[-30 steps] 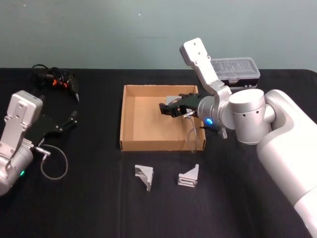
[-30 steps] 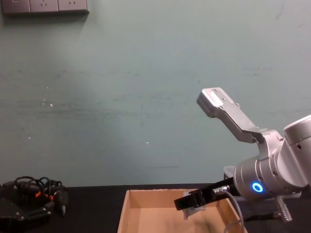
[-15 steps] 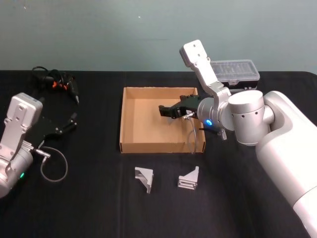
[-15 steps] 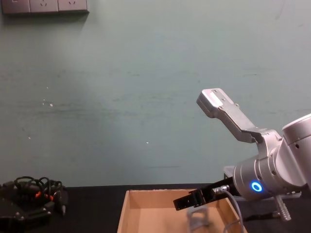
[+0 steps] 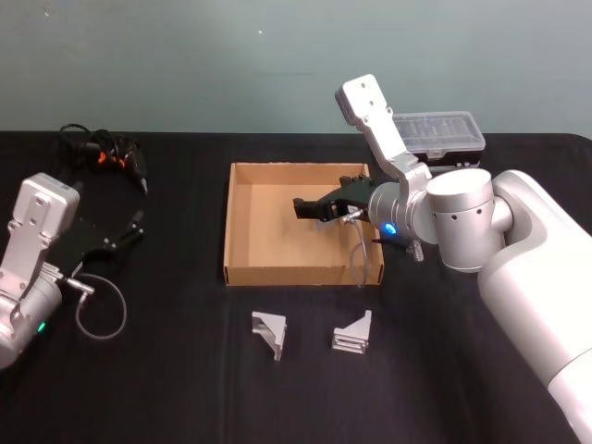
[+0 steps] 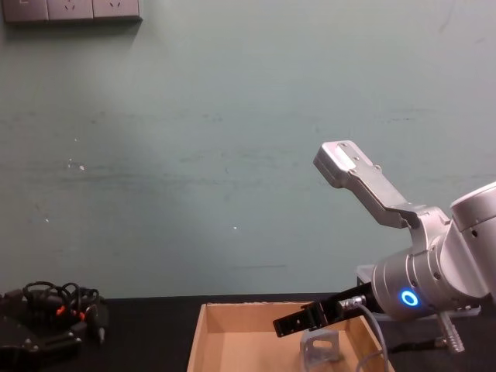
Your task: Use one hand to pick up the angle iron from the table and place it into the box.
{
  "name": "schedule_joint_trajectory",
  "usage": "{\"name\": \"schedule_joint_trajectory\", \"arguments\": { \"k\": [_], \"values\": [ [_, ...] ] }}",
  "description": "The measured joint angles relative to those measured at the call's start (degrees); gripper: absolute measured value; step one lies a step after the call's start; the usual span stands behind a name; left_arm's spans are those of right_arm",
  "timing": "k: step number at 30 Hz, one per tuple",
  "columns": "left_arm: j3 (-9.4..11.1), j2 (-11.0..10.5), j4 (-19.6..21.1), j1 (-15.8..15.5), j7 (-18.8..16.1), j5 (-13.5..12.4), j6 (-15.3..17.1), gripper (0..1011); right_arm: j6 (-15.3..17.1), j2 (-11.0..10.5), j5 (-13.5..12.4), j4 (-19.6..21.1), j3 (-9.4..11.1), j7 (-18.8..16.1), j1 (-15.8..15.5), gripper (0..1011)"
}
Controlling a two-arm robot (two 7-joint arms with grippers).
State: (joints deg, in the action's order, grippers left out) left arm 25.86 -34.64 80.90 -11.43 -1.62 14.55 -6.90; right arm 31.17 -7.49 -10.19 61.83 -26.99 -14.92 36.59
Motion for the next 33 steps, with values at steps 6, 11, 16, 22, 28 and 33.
{"name": "schedule_joint_trajectory", "arguments": {
  "k": [6,11,16,22,28,33],
  "values": [
    [0.00,0.00,0.00,0.00,0.00,0.00,0.00,1011,-0.03,-0.03,-0.03,0.04,0.00,0.01,-0.03,1000],
    [0.00,0.00,0.00,0.00,0.00,0.00,0.00,1011,-0.15,-0.76,0.09,1.62,0.36,-0.24,-0.90,1000],
    [0.00,0.00,0.00,0.00,0.00,0.00,0.00,1011,-0.17,-3.09,0.19,6.88,1.46,-1.58,-3.85,1000],
    [0.00,0.00,0.00,0.00,0.00,0.00,0.00,1011,2.11,-7.01,-1.59,18.57,4.22,-4.04,-11.52,1000],
    [0.00,0.00,0.00,0.00,0.00,0.00,0.00,1011,3.70,-10.33,-4.59,29.28,6.56,-5.32,-19.63,1000],
    [0.00,0.00,0.00,0.00,0.00,0.00,0.00,1011,3.65,-13.49,-7.14,38.17,8.94,-5.46,-26.96,1000]
  ]
}}
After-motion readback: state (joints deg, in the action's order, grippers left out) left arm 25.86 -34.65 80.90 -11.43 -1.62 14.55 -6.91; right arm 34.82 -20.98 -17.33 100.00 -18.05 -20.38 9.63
